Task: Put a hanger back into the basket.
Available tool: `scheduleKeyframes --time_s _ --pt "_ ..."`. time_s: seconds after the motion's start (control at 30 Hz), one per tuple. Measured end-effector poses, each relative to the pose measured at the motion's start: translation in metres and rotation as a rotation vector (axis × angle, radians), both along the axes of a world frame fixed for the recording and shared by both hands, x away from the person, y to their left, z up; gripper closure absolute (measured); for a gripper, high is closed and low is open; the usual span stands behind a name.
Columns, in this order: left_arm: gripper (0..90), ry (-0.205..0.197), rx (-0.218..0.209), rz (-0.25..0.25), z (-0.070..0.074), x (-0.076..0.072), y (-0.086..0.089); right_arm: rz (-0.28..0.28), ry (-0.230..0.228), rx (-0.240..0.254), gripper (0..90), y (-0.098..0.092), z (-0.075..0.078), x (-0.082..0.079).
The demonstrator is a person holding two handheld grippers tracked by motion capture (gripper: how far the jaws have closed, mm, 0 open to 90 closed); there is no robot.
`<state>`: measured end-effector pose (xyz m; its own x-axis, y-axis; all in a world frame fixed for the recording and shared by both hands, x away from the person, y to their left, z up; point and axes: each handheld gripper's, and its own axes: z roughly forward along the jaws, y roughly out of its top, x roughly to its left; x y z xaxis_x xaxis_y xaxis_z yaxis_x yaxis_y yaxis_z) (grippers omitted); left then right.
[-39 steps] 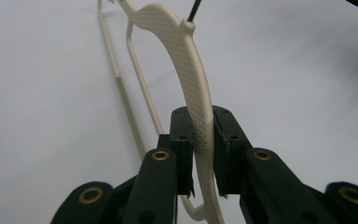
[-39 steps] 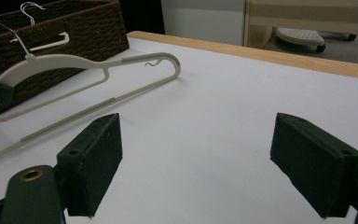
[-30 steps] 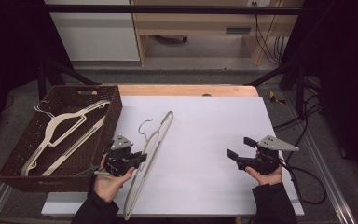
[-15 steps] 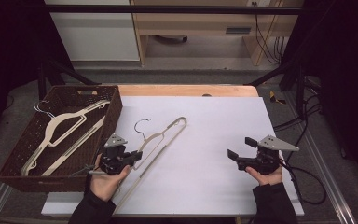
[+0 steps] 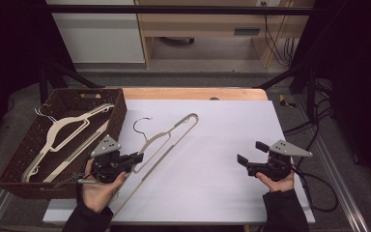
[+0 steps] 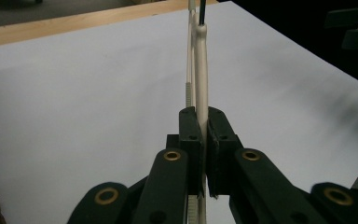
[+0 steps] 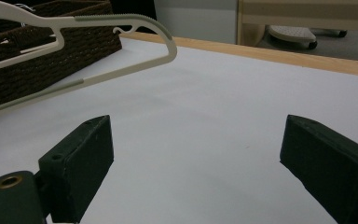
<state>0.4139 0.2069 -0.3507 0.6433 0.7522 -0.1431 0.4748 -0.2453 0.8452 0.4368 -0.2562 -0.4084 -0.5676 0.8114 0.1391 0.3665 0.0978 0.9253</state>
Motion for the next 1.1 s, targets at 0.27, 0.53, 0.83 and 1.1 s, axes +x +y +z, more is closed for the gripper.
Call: scheduleKeyframes --time_s 0.27,0.53,0.83,1.1 --pt "86.3 -0.081 -0.041 -0.027 0.028 -0.009 0.014 0.001 -0.024 0.003 6.3 -0.001 0.002 -0.001" --pt "86.3 -0.169 -0.065 -0.036 0.061 -0.014 0.034 0.005 -0.047 0.005 4.3 -0.002 0.004 -0.003" --pt "86.3 -0.178 -0.057 -0.07 0.092 0.003 0.061 0.004 -0.06 0.006 3.7 -0.005 0.005 -0.003" --pt "86.3 -0.189 -0.035 -0.044 0.111 0.024 0.089 0.001 -0.05 0.002 3.8 -0.004 0.004 -0.003"
